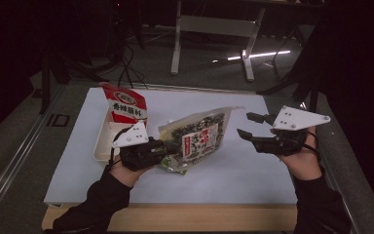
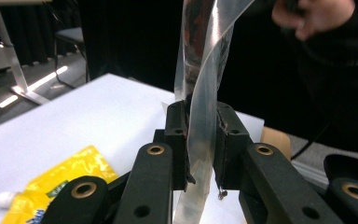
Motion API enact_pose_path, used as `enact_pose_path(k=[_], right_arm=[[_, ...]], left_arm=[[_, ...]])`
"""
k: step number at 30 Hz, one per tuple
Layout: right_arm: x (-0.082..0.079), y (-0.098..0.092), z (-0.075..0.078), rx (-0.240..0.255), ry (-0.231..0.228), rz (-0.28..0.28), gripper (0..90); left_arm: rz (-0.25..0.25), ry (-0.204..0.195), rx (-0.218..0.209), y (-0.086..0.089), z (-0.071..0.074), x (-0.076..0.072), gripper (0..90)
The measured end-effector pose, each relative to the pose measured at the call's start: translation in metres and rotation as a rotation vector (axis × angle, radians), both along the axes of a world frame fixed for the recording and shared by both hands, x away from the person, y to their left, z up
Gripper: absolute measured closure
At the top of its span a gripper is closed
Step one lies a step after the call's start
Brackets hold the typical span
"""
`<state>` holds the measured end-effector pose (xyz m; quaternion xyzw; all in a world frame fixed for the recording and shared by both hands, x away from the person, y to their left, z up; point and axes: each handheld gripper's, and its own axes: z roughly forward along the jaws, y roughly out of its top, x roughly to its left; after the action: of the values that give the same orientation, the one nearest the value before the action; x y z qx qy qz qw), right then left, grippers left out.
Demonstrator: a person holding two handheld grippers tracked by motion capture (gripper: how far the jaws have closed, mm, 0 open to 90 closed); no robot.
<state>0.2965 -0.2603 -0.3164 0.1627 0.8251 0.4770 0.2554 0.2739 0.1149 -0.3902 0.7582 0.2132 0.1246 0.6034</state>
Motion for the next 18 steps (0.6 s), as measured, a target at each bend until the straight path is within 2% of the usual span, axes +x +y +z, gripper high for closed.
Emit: enact_pose_path(k=[1,2,3,5,7,9,10,14,16,18], right_arm=[[0.001,-0.001,-0.005,0.021,0.006,-0.007,39.7],[0.001,-0.001,-0.005,0.021,0.006,-0.007,39.7],[0.004,-0.001,-0.013,0.050,0.040,-0.002,35.4],[0.006,0.000,-0.022,0.077,0.060,-0.020,33.2],[0.009,-0.001,-0.032,0.124,0.095,-0.024,29.3],[0.010,-0.002,-0.035,0.137,0.101,-0.030,28.4],[0.012,-0.003,-0.046,0.170,0.120,-0.019,21.8],[0.013,-0.003,-0.058,0.190,0.136,-0.012,17.2],[0.014,-0.001,-0.071,0.218,0.150,0.005,14.3],[0.014,0.000,-0.078,0.198,0.167,0.014,13.9]], left_arm=[[0.000,0.000,0.000,0.000,0.000,0.000,80.0],[0.005,-0.002,0.000,0.002,0.002,0.000,80.0],[0.012,-0.007,0.003,0.007,0.005,0.000,80.0],[0.033,-0.017,0.010,0.015,0.009,0.000,80.0],[0.048,-0.016,0.020,0.021,0.011,0.000,80.0],[0.063,-0.015,0.021,0.026,0.011,0.000,80.0],[0.069,-0.015,0.027,0.028,0.011,0.000,80.0],[0.096,-0.012,0.032,0.042,0.010,0.001,79.9],[0.118,-0.006,0.029,0.051,0.010,0.001,79.9],[0.147,-0.010,0.033,0.062,0.010,0.001,79.9]])
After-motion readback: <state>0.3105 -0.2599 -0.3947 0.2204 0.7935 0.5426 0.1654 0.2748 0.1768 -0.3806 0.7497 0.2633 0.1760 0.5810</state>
